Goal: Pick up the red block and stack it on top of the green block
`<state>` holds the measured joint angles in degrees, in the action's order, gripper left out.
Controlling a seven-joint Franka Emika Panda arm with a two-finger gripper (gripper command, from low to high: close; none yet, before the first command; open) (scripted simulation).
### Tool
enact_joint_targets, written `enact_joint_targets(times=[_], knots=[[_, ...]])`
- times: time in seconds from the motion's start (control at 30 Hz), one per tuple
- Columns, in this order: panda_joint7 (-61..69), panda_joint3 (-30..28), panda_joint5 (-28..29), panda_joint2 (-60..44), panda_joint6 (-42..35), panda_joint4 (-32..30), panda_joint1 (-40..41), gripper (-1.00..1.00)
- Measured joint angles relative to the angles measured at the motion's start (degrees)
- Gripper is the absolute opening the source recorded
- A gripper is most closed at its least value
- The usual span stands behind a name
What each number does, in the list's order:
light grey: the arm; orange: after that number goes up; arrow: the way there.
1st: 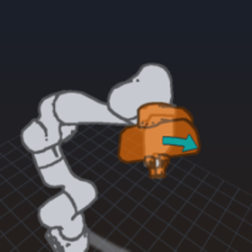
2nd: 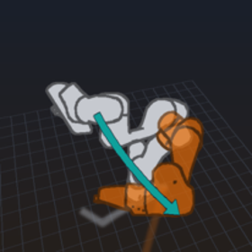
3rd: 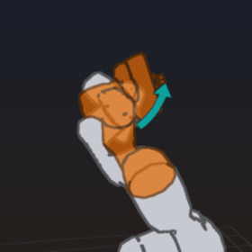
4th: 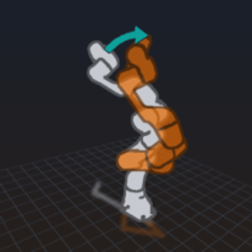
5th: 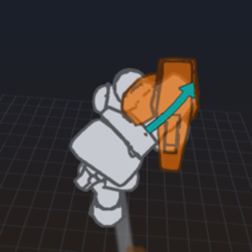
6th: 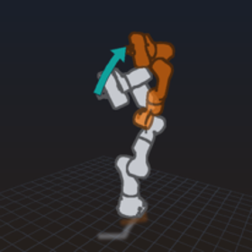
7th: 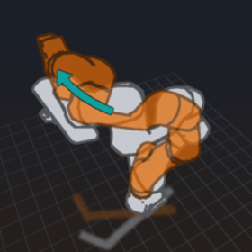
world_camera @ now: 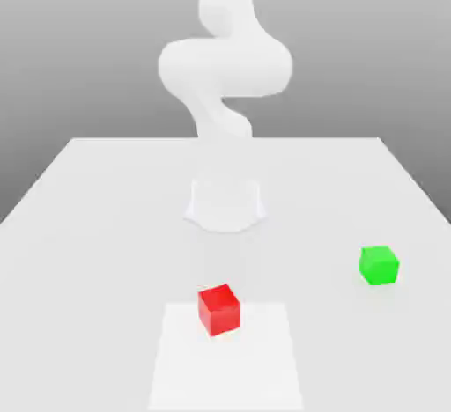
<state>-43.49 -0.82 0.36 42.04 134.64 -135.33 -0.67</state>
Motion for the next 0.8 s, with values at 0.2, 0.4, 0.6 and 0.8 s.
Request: enact_joint_targets(times=[0.2, 0.4, 0.6, 0.8], knots=[[6.82, -2.43, 0.87, -11.03, 8.17, -9.89, -1.80, 0.00], [14.07, -4.79, 1.46, -22.41, 16.48, -19.96, -3.38, 0.00], [22.60, -6.12, 0.82, -38.01, 27.77, -29.59, -4.29, 0.00], [27.52, -2.34, -4.85, -51.63, 39.09, -28.82, -1.98, 0.00]])
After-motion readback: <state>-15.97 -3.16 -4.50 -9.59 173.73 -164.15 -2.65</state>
